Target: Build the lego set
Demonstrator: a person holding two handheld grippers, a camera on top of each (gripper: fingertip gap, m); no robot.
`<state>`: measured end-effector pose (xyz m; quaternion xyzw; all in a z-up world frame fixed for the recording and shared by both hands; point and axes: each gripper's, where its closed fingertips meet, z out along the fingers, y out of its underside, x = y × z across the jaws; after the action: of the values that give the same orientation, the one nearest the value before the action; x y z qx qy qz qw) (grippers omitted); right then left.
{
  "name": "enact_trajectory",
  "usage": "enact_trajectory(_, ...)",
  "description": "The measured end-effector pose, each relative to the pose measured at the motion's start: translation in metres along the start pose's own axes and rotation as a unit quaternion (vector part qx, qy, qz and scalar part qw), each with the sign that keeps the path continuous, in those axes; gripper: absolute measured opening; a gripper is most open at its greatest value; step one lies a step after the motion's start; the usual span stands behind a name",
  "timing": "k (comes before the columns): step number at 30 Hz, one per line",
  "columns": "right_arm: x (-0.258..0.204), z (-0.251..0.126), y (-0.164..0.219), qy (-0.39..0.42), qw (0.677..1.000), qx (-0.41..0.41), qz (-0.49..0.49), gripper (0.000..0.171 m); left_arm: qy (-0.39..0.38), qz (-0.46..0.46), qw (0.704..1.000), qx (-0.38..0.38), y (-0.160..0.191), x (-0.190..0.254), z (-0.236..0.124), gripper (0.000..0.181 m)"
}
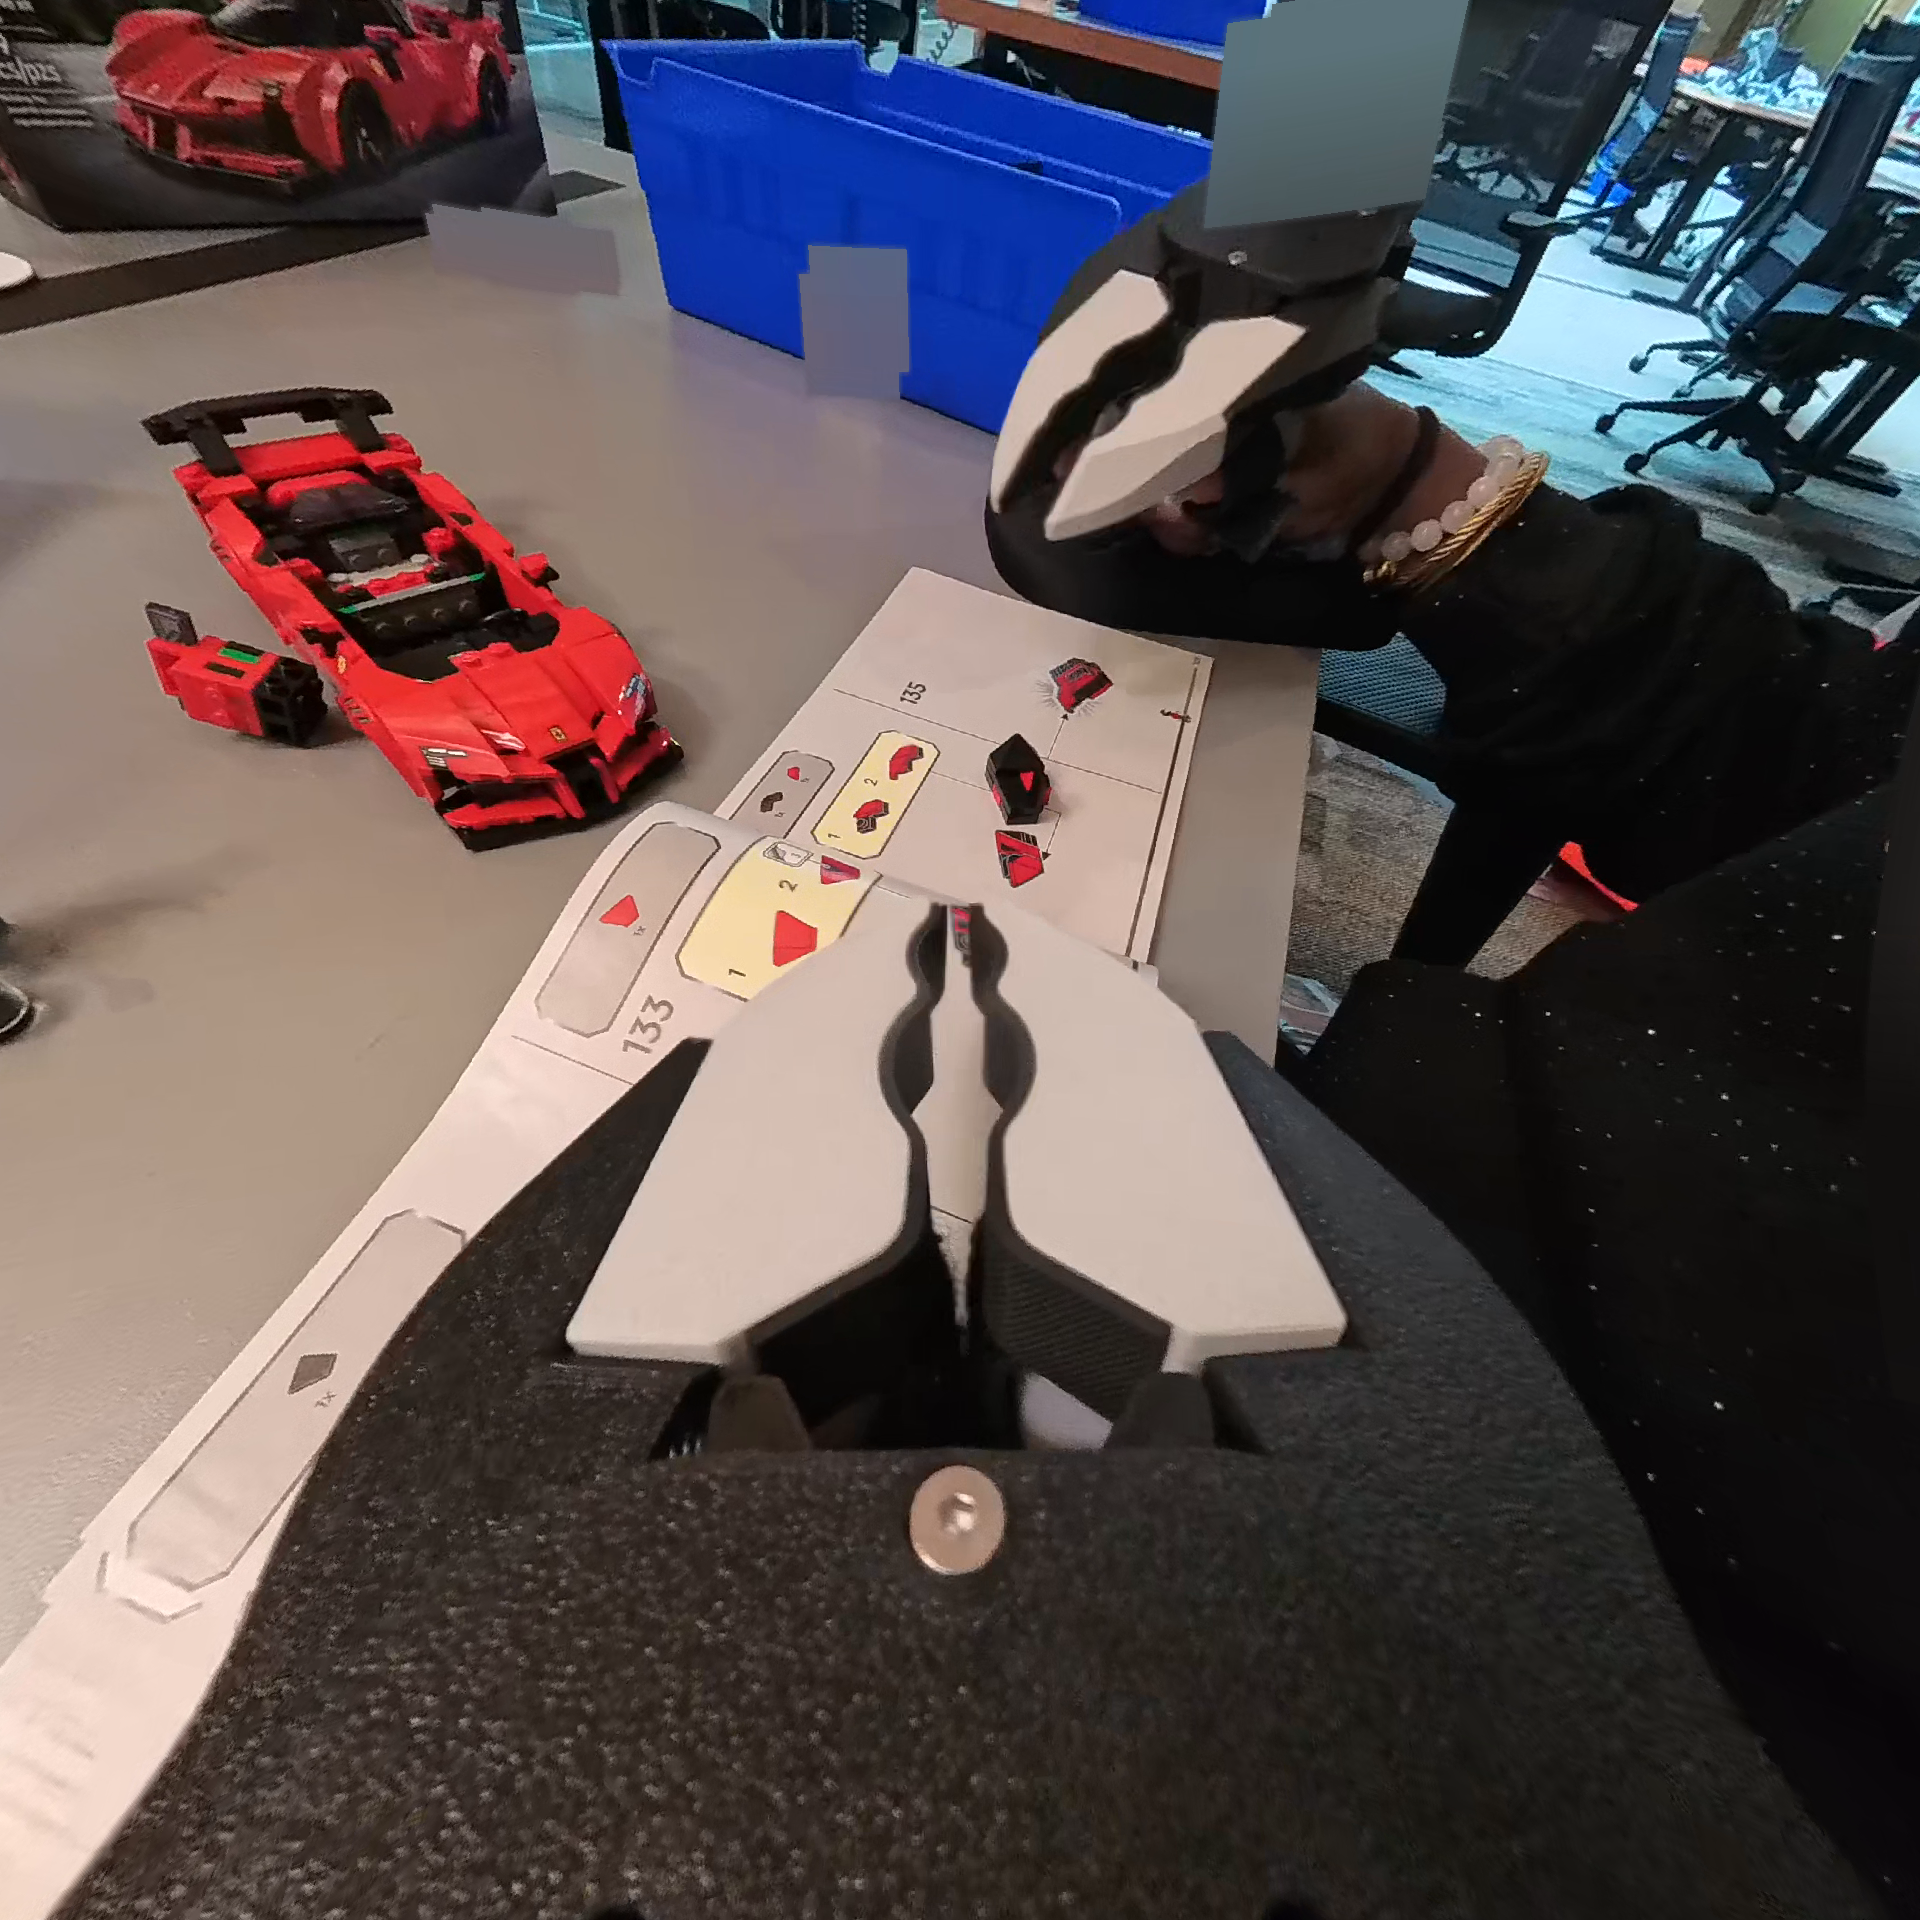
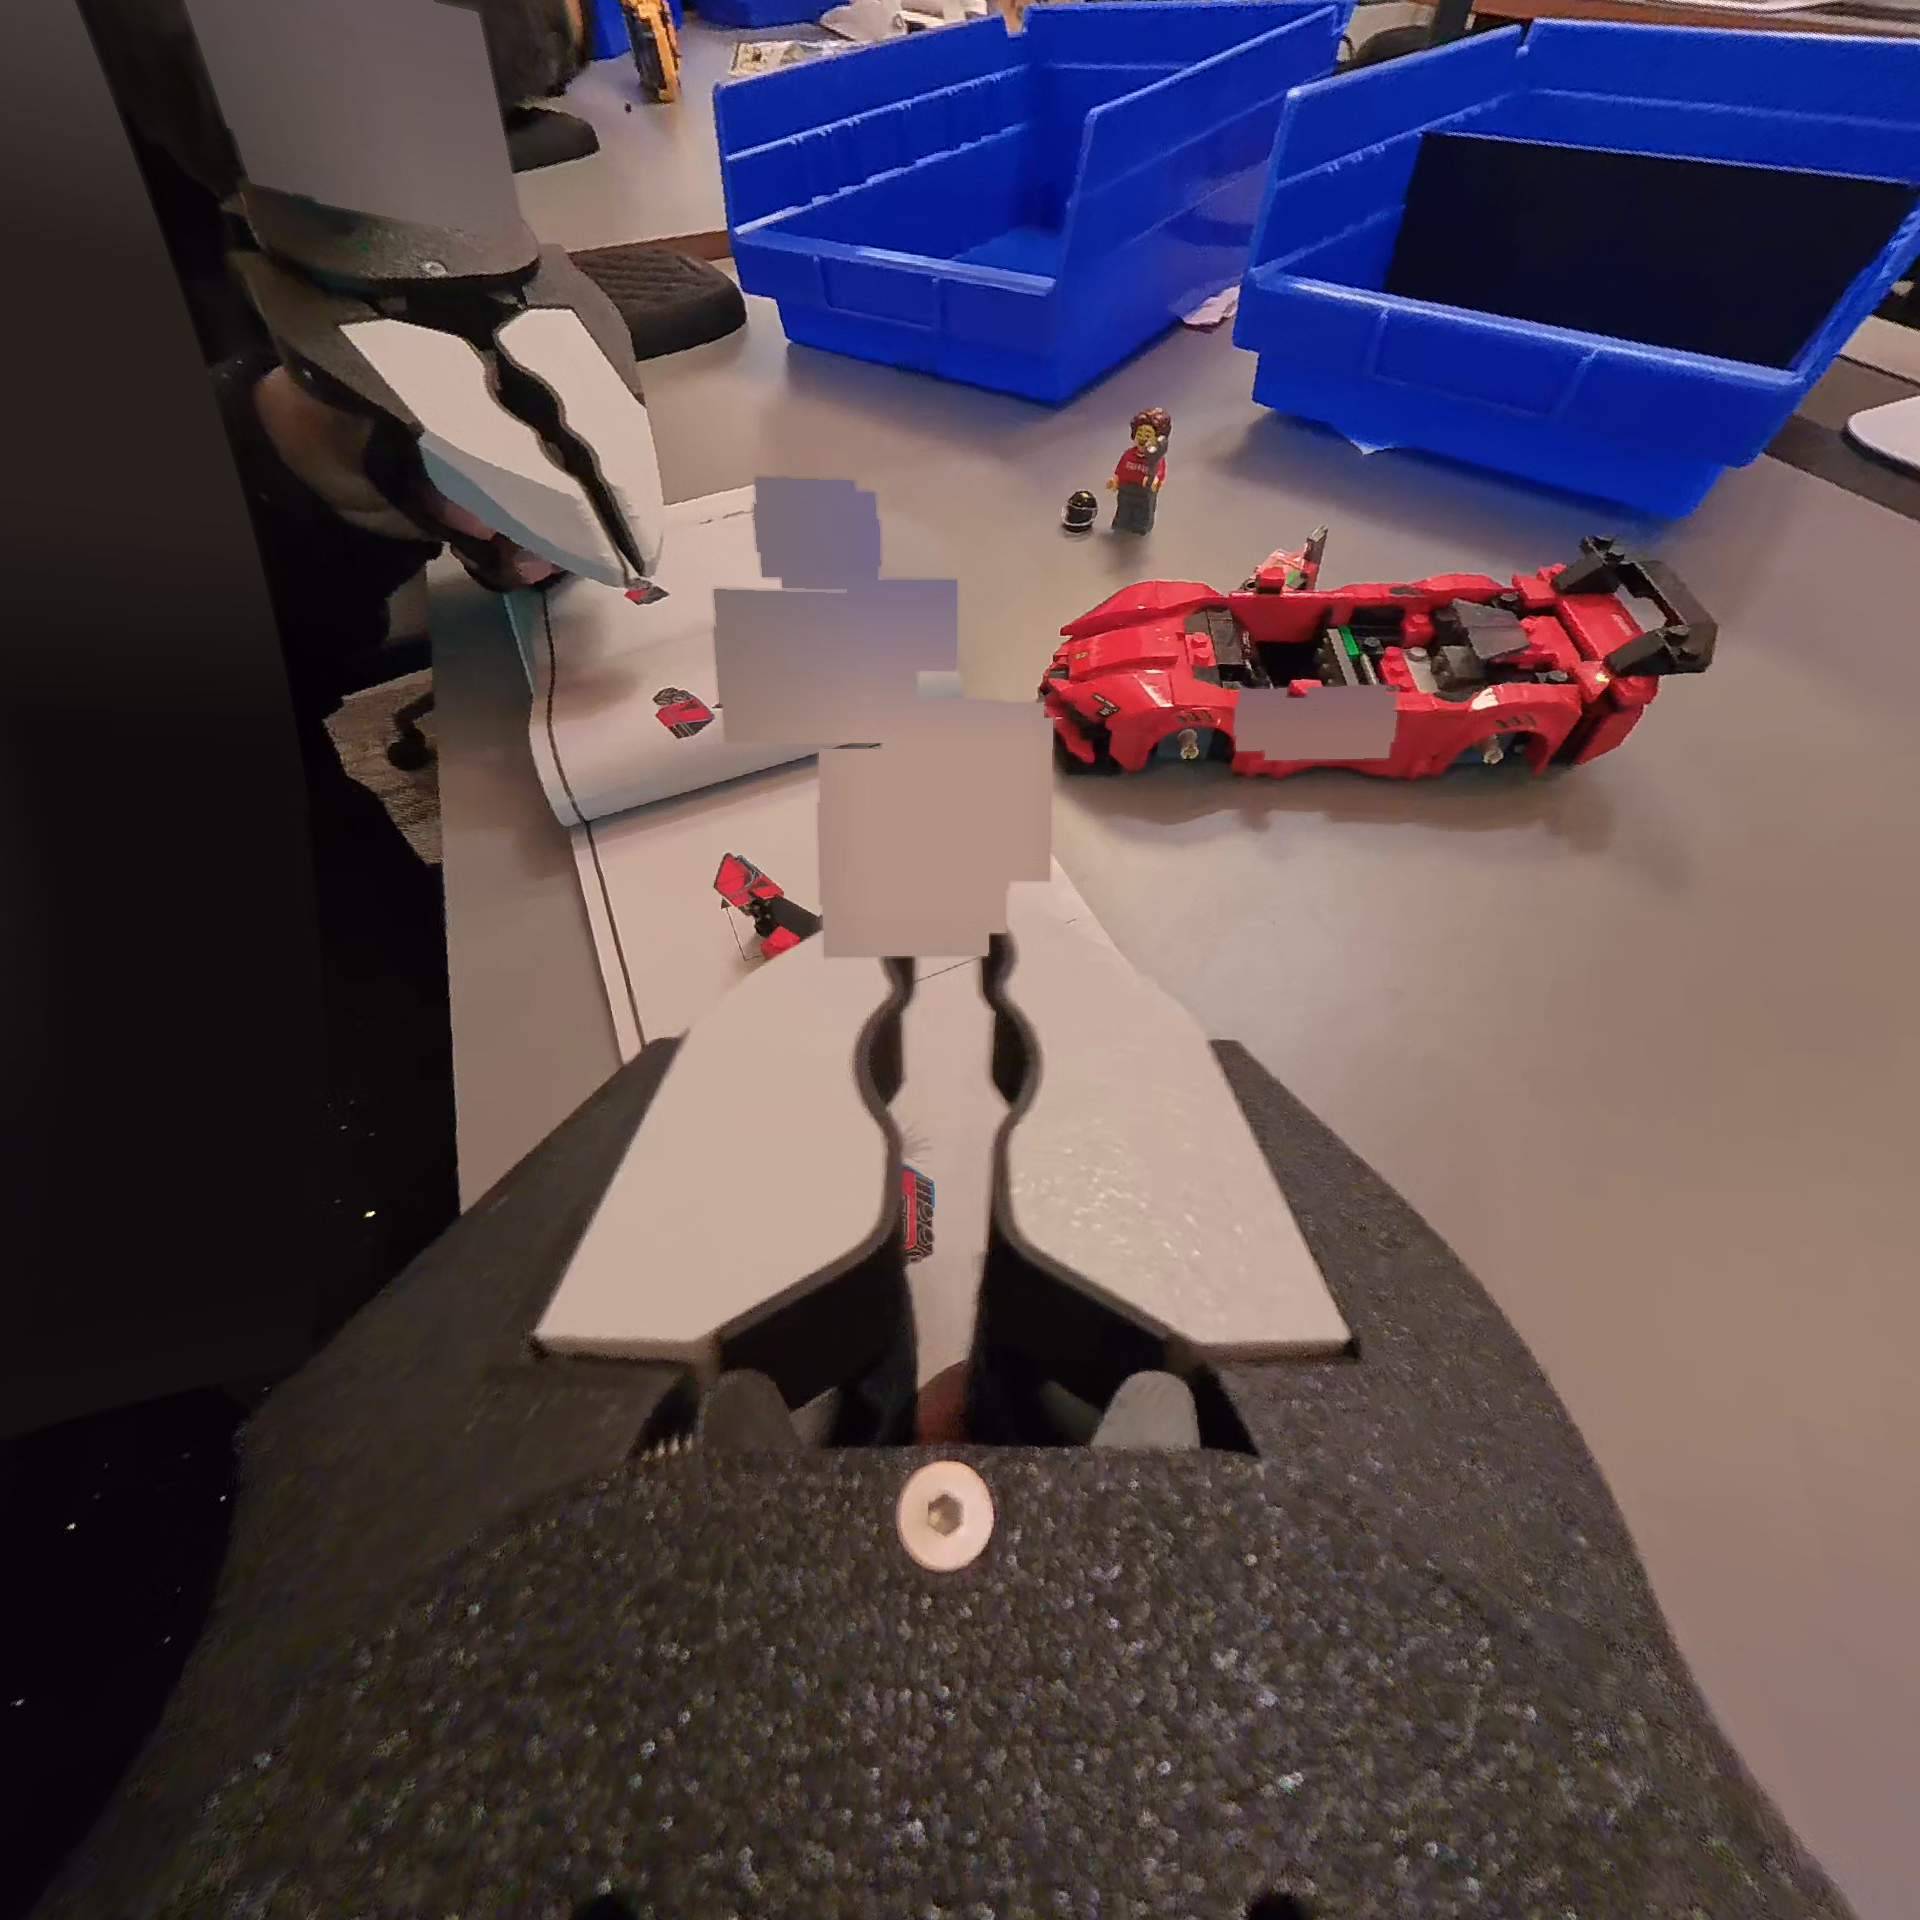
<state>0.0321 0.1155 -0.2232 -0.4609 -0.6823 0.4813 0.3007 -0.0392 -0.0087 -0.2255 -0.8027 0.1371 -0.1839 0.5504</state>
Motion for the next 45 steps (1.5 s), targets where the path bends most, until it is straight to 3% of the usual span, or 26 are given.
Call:
enact_trajectory(1, -0.0021, -0.0006, -0.0009, -0.008, 1.0, 0.003, -0.001, 0.0, 0.004, 0.0, 1.0, 0.004, -0.0008, 0.0008, -0.0007, 0.001)
enact_trajectory(4, -0.0024, -0.0013, -0.0017, -0.003, 1.0, 0.006, -0.009, 0.0, 0.0, -0.005, 1.0, 0.011, -0.0024, -0.001, -0.002, 0.0)
enact_trajectory(6, -0.0002, -0.0011, -0.0014, 0.003, 1.0, 0.005, -0.005, 0.009, 0.001, -0.013, 1.0, 0.011, -0.0026, -0.002, -0.0021, 0.004)
enact_trajectory(8, -0.0019, -0.0012, -0.0015, -0.006, 1.0, 0.006, -0.003, 0.0, 0.006, -0.014, 1.0, 0.017, -0.0035, -0.0011, -0.0032, 0.002)
enact_trajectory(14, -0.001, -0.0005, -0.0007, 0.001, 1.0, 0.002, -0.006, 0.008, 0.0, -0.014, 1.0, 0.012, -0.0025, -0.0023, -0.0023, 0.003)
enact_trajectory(15, -0.0028, -0.0008, -0.0011, -0.008, 1.0, 0.004, -0.006, 0.0, 0.002, -0.012, 1.0, 0.012, -0.0026, -0.0016, -0.0024, 0.002)
enact_trajectory(19, -0.0026, -0.0005, -0.0007, -0.004, 1.0, 0.003, -0.009, 0.0, 0.002, -0.007, 1.0, 0.01, -0.0021, -0.0008, -0.0021, 0.0)
enact_trajectory(21, -0.0009, -0.0001, -0.0002, -0.001, 1.0, 0.001, -0.004, 0.011, -0.001, -0.011, 1.0, 0.005, -0.0011, -0.0022, -0.0011, 0.003)
enact_trajectory(23, -0.0038, -0.0002, -0.0002, -0.014, 1.0, 0.001, -0.003, 0.0, 0.003, -0.012, 1.0, 0.006, -0.0013, -0.0013, -0.0013, 0.004)
enact_trajectory(26, -0.0039, 0.0005, 0.0007, -0.009, 1.0, -0.002, -0.009, 0.0, 0.004, -0.009, 1.0, 0.009, -0.0018, -0.0005, -0.0018, 0.0)
enact_trajectory(29, -0.0016, 0.0004, 0.0006, -0.005, 1.0, -0.002, -0.002, 0.011, 0.0, -0.015, 1.0, 0.003, -0.0004, -0.0024, -0.0006, 0.003)
enact_trajectory(31, -0.0053, 0.0, 0.0001, -0.02, 1.0, 0.001, -0.003, 0.0, 0.005, -0.012, 1.0, 0.007, -0.0012, -0.0008, -0.0012, 0.0)
enact_trajectory(34, -0.0062, 0.0011, 0.0014, -0.016, 1.0, -0.005, -0.013, 0.0, 0.001, -0.009, 1.0, 0.006, -0.001, -0.0012, -0.0009, 0.0)
enact_trajectory(37, -0.0028, 0.0013, 0.0018, -0.006, 1.0, -0.006, -0.006, 0.012, -0.001, -0.017, 1.0, 0.001, 0.0001, -0.0028, 0.0, 0.006)
enact_trajectory(39, -0.0052, 0.0006, 0.0008, -0.019, 1.0, -0.002, -0.003, 0.0, 0.007, -0.01, 1.0, 0.006, -0.0009, 0.0001, -0.0009, 0.0)
enact_trajectory(42, -0.0047, 0.0008, 0.0012, -0.013, 1.0, -0.004, -0.008, 0.0, -0.001, -0.009, 1.0, 0.001, 0.0002, -0.0011, 0.0001, 0.0)
enact_trajectory(45, -0.0033, 0.0015, 0.0021, -0.01, 1.0, -0.007, -0.004, 0.011, -0.002, -0.012, 1.0, -0.004, 0.0013, -0.0019, 0.0011, 0.002)
